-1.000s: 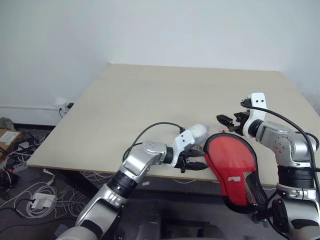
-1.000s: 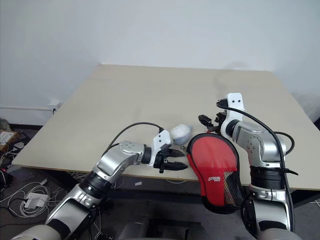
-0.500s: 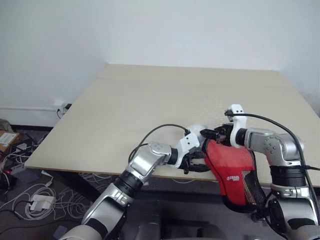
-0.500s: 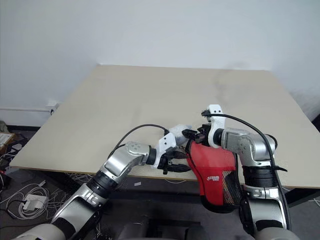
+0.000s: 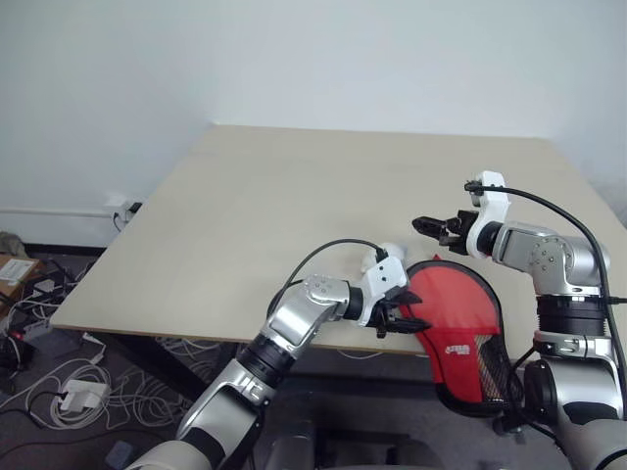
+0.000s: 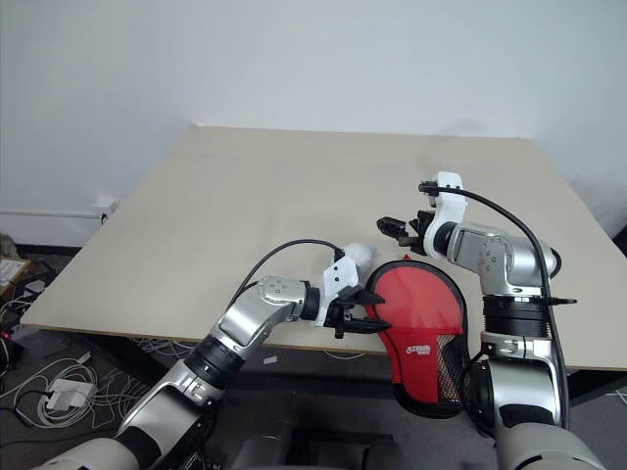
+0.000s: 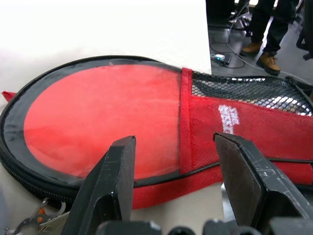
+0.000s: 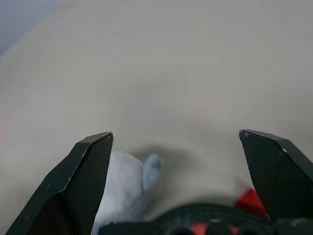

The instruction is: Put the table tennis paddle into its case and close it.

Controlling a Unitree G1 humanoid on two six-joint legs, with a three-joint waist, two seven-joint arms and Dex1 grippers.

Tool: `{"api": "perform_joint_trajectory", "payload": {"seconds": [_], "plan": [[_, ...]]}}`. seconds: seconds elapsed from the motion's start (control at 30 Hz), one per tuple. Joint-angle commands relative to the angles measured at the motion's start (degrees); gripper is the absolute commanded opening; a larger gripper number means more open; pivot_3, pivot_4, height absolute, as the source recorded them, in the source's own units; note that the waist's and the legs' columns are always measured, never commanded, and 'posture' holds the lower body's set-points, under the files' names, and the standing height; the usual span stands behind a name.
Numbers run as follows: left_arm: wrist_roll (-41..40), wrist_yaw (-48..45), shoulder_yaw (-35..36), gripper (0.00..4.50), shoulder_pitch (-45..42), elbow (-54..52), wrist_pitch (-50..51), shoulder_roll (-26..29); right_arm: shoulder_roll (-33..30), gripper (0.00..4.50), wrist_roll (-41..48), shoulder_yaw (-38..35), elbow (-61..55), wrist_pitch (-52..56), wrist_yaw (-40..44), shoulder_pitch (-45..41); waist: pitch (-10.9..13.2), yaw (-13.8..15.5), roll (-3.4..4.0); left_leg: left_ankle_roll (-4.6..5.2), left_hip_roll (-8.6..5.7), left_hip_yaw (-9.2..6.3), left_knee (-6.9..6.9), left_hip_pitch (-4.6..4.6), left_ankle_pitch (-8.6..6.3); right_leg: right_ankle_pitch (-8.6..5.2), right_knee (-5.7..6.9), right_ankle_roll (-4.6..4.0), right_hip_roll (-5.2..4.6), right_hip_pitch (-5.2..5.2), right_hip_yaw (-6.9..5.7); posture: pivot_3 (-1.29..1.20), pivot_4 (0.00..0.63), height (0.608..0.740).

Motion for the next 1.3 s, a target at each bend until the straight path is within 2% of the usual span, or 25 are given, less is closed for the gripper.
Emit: {"api": "perform_joint_trajectory", "payload": {"seconds": [0.03, 0.2, 0.33, 0.57, 0.67, 0.9, 1.17, 1.3], "plan": [[-1.2, -0.4, 4.3, 2.65, -3.1, -1.7, -1.1, 1.1, -3.7, 4.47, 2.7, 0.9, -8.8, 2.7, 4.1, 6.2, 0.0, 0.2, -0.01, 0.01, -0.01, -0.01, 0.01, -0.02, 0.00, 0.00, -0.01, 0.00, -0.01, 0.00, -0.01, 0.00, 0.000, 0.715], [-1.6, 0.4, 10.6, 2.65, -10.3, 2.8, -3.5, 3.8, -5.1, 4.47, 1.1, 3.6, -16.9, 0.7, 3.4, 17.2, 0.0, -0.1, 0.00, 0.30, 0.00, -0.06, 0.02, -0.02, -0.18, 0.00, -0.01, 0.00, -0.01, -0.01, 0.00, 0.00, 0.000, 0.715], [-0.5, -0.1, 13.3, 2.65, -15.4, 8.9, -6.9, 4.7, -2.7, 4.47, -0.1, 3.4, -16.9, -1.5, 0.2, 19.2, 0.0, -0.1, -0.01, 0.30, 0.04, -0.07, 0.02, 0.05, -0.18, 0.00, -0.02, -0.01, 0.04, 0.02, 0.02, 0.00, 0.000, 0.715], [4.3, 1.7, 12.9, 2.65, -21.7, 25.6, -14.6, 4.2, -2.8, 4.47, -4.5, 8.6, -18.5, -6.3, -0.7, 23.7, 0.0, 0.1, -0.17, 0.06, -0.02, -0.06, 0.05, 0.03, -0.03, 0.00, -0.07, 0.00, 0.03, 0.09, -0.04, 0.00, 0.000, 0.715], [6.4, 2.6, 12.4, 2.65, -22.7, 31.8, -16.6, 3.5, -3.3, 3.91, -5.9, 10.1, -19.2, -8.0, -0.3, 25.3, 0.0, 0.0, -0.24, 0.10, -0.02, -0.07, 0.06, 0.02, -0.06, 0.00, -0.07, 0.00, 0.03, 0.09, -0.06, 0.00, 0.000, 0.715], [8.3, -1.3, 11.5, 2.65, -22.0, 35.1, -17.7, 2.7, -2.9, 1.44, -7.9, 10.4, -17.2, -9.7, 0.0, 25.1, 0.0, 0.0, -0.30, 0.13, 0.01, -0.08, 0.04, 0.02, -0.08, 0.00, -0.06, 0.00, 0.04, 0.08, -0.06, 0.00, 0.000, 0.715], [8.4, -6.9, 11.8, 2.65, -21.4, 37.7, -13.9, 1.4, -2.2, 1.44, -9.0, 10.8, -15.1, -9.2, -0.7, 23.9, 0.0, -0.1, -0.34, 0.23, 0.04, -0.07, 0.06, 0.04, -0.15, 0.01, -0.05, -0.01, 0.05, 0.08, -0.07, 0.00, 0.000, 0.715], [8.6, -6.7, 12.5, 2.65, -22.6, 41.3, -9.9, 0.1, -2.0, 1.44, -9.0, 10.5, -15.3, -8.9, -0.7, 23.8, 0.0, -0.1, -0.37, 0.28, 0.04, -0.07, 0.08, 0.04, -0.18, 0.01, -0.05, -0.01, 0.05, 0.09, -0.07, 0.00, 0.000, 0.715]]}}
